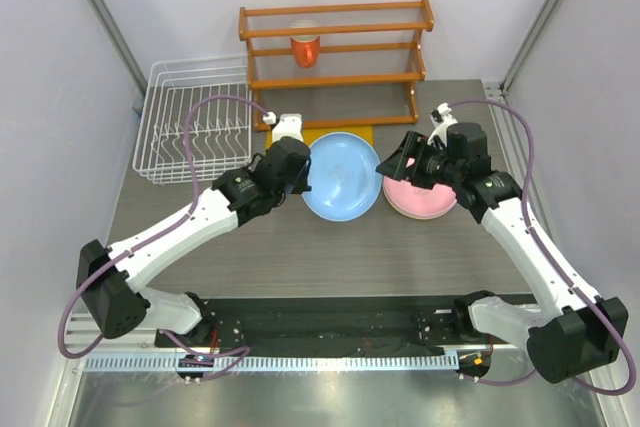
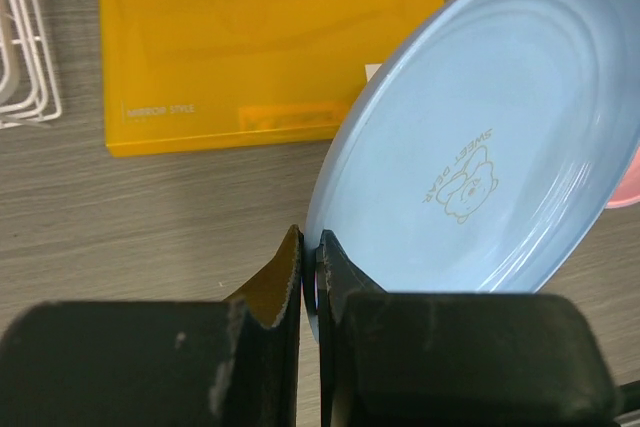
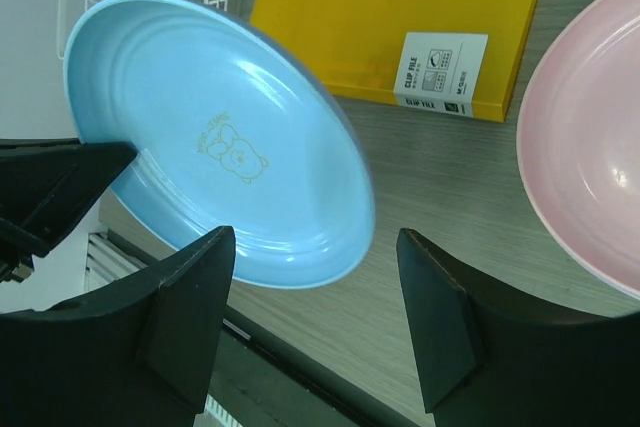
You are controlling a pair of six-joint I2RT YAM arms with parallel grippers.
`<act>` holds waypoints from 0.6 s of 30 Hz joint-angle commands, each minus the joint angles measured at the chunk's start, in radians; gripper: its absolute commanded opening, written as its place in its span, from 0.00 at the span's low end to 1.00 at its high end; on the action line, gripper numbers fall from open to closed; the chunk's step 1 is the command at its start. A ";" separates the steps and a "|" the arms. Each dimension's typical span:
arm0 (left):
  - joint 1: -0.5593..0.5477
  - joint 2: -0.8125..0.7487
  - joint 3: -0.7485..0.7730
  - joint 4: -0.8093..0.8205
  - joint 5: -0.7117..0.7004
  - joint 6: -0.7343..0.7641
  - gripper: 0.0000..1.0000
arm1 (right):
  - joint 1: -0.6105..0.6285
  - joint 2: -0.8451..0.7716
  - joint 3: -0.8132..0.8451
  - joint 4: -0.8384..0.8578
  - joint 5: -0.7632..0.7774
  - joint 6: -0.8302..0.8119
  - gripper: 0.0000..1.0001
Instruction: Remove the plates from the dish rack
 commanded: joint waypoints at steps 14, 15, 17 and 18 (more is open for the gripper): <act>-0.058 -0.019 0.071 0.072 -0.036 -0.004 0.00 | 0.028 0.096 -0.046 0.026 0.044 -0.037 0.28; -0.058 -0.016 0.069 0.072 -0.034 -0.004 0.00 | 0.029 0.103 -0.044 0.028 0.038 -0.039 0.23; -0.058 -0.011 0.063 0.078 -0.024 -0.004 0.00 | 0.029 0.110 -0.046 0.044 0.016 -0.040 0.22; -0.058 -0.010 0.063 0.078 -0.018 -0.004 0.00 | 0.029 0.115 -0.046 0.048 -0.002 -0.037 0.20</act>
